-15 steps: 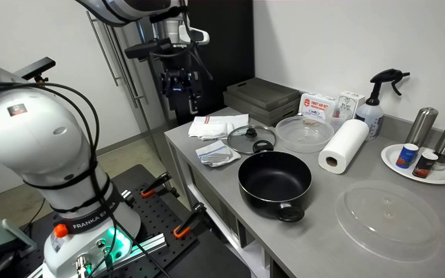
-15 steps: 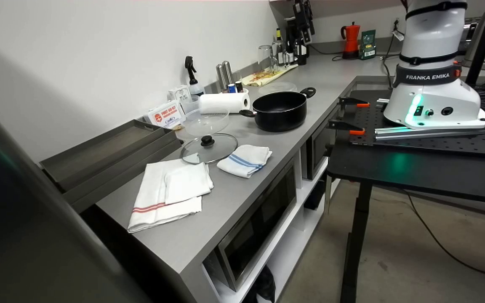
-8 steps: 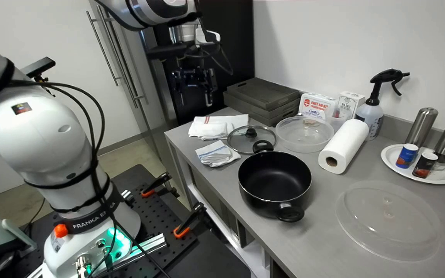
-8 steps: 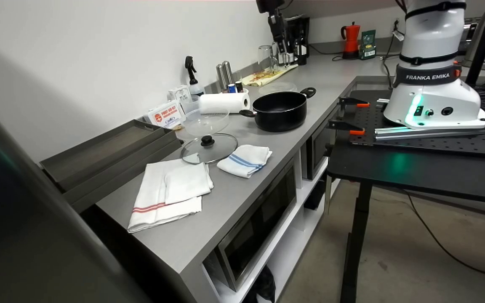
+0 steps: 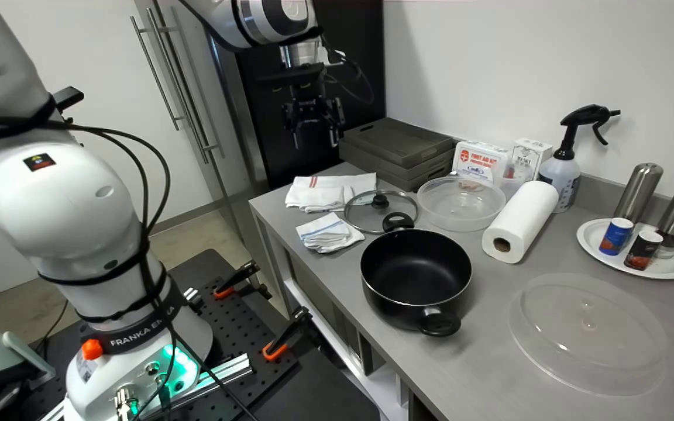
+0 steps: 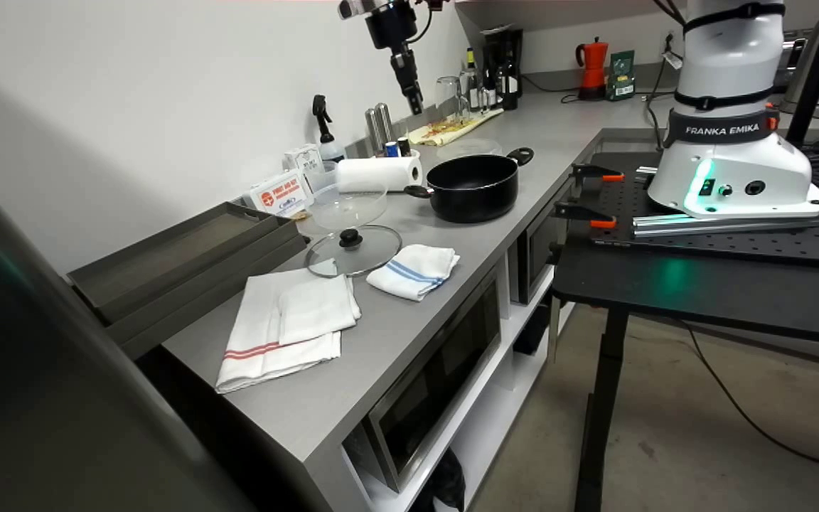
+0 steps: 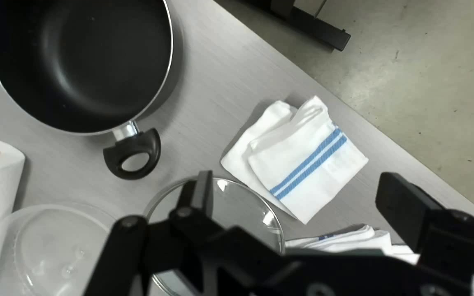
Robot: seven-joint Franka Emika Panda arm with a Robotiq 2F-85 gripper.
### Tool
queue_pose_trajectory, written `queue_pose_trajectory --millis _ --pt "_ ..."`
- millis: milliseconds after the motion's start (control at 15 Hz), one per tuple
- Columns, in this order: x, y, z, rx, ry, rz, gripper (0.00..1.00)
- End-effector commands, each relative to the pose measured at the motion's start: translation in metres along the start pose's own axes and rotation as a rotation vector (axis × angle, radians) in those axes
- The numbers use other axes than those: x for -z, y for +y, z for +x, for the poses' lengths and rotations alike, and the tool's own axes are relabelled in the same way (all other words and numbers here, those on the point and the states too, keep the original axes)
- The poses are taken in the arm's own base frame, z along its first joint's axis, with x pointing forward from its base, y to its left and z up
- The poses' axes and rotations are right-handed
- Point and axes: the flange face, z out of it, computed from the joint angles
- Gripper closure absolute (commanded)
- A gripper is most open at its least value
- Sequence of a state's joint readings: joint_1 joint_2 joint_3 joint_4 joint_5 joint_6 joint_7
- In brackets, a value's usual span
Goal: Put the glass lid on the black pot
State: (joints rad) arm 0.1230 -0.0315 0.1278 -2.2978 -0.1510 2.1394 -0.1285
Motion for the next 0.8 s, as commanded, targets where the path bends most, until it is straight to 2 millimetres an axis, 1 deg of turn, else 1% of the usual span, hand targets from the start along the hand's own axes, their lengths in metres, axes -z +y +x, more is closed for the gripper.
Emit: queue_pose_trajectory --millis 0,467,600,733 --pt "-0.006 -0.005 0.059 0.066 0.005 -0.015 0.0" --pt "-0.012 -0.014 0.142 0.108 0.042 0.003 0.0" --pt "-0.015 -0.012 0.167 0.108 0.061 0.015 0.0" --pt "-0.022 -0.005 0.189 0.101 0.081 0.022 0.0"
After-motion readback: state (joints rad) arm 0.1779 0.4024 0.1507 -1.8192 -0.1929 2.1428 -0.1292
